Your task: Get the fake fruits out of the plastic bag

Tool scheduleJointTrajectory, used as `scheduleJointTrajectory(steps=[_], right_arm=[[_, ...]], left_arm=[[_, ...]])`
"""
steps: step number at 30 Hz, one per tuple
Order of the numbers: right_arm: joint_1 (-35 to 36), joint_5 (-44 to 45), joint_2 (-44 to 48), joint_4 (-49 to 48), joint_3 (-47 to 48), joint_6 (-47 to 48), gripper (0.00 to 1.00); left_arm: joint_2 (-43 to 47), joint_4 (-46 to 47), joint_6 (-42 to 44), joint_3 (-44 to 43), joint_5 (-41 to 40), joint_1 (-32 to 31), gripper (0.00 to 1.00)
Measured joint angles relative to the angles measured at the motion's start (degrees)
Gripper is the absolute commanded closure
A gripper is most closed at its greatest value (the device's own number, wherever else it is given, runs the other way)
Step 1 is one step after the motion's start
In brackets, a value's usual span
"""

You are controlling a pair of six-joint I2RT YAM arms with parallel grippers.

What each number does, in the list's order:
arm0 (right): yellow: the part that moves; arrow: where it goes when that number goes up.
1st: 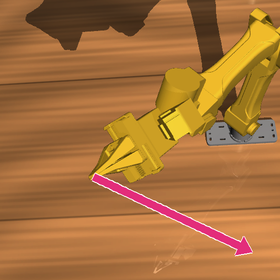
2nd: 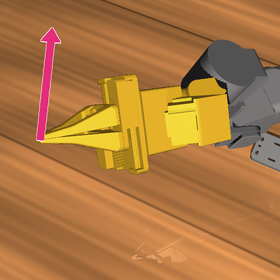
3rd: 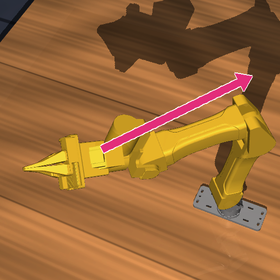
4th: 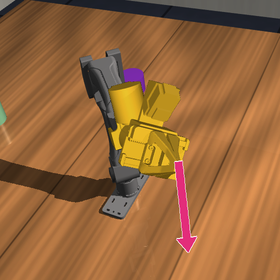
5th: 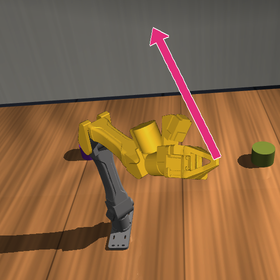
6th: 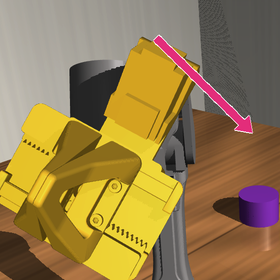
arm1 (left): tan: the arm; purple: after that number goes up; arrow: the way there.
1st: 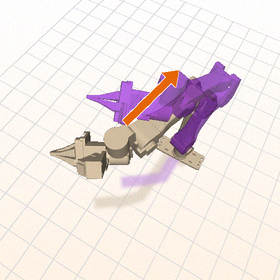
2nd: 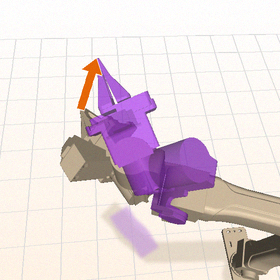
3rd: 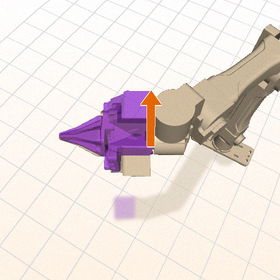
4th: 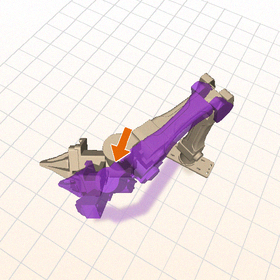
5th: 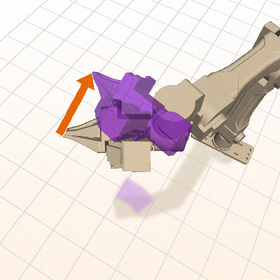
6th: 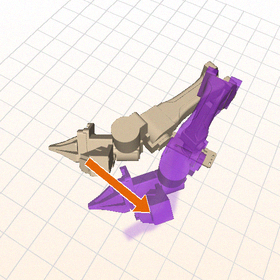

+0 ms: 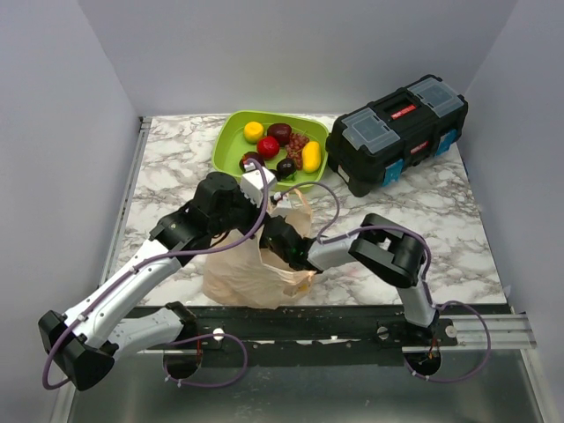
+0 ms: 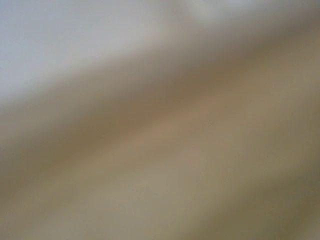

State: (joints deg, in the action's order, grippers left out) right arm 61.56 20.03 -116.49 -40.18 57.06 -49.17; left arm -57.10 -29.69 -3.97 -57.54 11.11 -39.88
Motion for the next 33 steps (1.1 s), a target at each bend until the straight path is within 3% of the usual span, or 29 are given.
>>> scheduleJointTrajectory(steps=[7, 13, 16, 19, 27, 33], right_arm=[[0.6, 3.5, -6.4, 0.3, 7.2, 2.8, 0.06], [1.1, 8.3, -10.3, 1.1, 12.6, 1.7, 0.26], [1.3, 9.7, -11.3, 1.9, 14.3, 1.9, 0.49], [1.5, 11.2, -11.3, 1.9, 14.0, 2.1, 0.54], [1.4, 11.8, -8.8, -2.2, 8.3, 2.2, 0.79], [1.4, 13.4, -2.8, -1.4, 2.5, 5.8, 0.89]], left_arm=[[-1.3, 0.0, -0.2, -1.0, 0.0, 0.0, 1.0], [-1.5, 0.0, -0.3, -1.0, 0.0, 0.0, 1.0], [-2.2, -0.1, -0.4, -1.0, 0.1, 0.0, 1.0], [-2.4, -0.1, -0.4, -1.0, 0.1, 0.0, 1.0], [-2.4, -0.2, -0.4, -1.1, -0.6, -0.1, 1.0], [-2.2, -0.7, -0.4, -1.1, -5.1, -0.1, 1.0]])
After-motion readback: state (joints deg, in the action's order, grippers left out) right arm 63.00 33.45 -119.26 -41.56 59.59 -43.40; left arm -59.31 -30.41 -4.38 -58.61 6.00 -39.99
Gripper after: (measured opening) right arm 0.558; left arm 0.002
